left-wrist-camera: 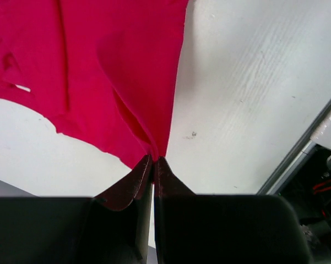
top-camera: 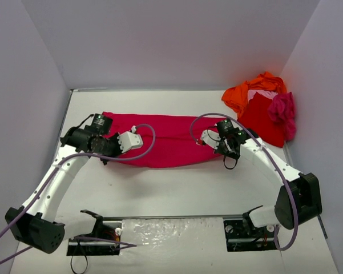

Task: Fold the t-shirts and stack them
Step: Grap the side of the flattened tshirt closest away from the robot with both arms

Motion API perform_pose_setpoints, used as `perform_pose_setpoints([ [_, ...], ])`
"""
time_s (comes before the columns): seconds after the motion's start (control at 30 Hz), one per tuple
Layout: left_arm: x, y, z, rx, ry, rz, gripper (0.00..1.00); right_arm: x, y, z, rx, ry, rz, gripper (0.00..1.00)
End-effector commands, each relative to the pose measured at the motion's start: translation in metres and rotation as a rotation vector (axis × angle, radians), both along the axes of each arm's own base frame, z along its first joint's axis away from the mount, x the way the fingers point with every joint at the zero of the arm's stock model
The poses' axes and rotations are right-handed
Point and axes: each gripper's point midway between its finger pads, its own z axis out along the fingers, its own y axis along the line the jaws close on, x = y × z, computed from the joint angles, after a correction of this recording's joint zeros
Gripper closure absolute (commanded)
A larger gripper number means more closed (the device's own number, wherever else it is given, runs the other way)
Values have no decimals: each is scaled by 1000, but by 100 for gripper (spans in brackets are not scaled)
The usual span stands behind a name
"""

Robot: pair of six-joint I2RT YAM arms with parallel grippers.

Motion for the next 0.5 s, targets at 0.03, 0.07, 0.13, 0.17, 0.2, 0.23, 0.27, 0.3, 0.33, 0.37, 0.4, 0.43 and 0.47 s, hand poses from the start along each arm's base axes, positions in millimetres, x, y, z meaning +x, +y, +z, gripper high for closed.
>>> perform_pose_setpoints([
  [0.03,-24,5,24,-15,-3,-28,100,-22,-26,21,-84,-21,-42,100],
  [0.07,-25,6,27,-13,-6,-30,100,-23,-27,22,-85,-22,-42,100],
  [0.13,-20,9,32,4,-28,-27,100,-21,-25,22,-78,-24,-29,100],
  [0.17,-12,8,36,0,-53,-17,100,-17,-22,20,-73,-19,-26,100],
  [0.2,-4,6,35,0,-61,-2,100,-13,-18,18,-63,-17,-22,100],
  [0.23,4,5,37,3,-86,9,100,-9,-16,18,-54,-20,-20,100],
  [0.27,12,5,37,4,-99,28,100,-4,-12,15,-48,-17,-19,100],
  [0.3,21,3,37,1,-112,51,100,2,-8,13,-42,-12,-17,100],
  [0.33,31,2,37,-3,-134,72,100,8,-4,10,-34,-11,-14,100],
  [0.37,44,2,40,-5,-177,107,100,15,0,6,-30,-8,-12,100],
  [0.4,54,2,41,-6,-201,131,100,23,3,4,-25,-12,-11,100],
  [0.43,57,2,40,-6,-201,138,100,27,5,5,-22,-19,-11,100],
  [0.47,62,2,41,-5,-216,154,100,30,6,3,-24,-17,-10,100],
])
